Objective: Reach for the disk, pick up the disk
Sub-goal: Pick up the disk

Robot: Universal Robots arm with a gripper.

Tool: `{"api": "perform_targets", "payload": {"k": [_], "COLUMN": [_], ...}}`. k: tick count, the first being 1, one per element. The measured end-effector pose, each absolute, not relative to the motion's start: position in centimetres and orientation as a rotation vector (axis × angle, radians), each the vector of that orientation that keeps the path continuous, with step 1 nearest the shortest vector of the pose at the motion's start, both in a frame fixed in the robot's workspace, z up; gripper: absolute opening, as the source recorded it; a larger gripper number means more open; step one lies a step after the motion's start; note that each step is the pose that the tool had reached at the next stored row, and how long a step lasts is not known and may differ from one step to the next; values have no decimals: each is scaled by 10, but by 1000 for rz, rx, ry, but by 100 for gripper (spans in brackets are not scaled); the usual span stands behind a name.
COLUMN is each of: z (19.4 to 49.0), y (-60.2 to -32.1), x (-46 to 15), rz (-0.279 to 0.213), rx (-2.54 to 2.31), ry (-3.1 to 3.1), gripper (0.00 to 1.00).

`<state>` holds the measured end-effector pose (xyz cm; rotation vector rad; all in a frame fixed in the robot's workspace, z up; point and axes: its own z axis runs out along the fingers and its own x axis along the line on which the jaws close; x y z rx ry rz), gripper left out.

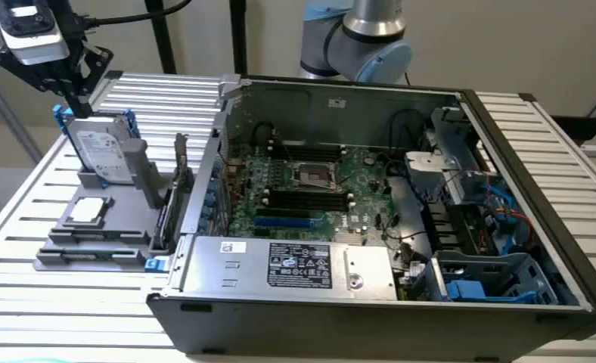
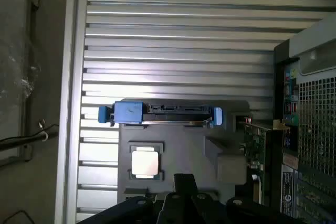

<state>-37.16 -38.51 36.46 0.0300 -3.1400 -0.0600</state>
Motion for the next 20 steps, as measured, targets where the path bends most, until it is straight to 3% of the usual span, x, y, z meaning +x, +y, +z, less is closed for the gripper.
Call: {"api": "perform_targets", "payload": {"k": [20], "z": [365], "y": [-380], "x": [-394], "rz": [-60], "rx": [30], "ry": [-3141], "gripper": [11]}}
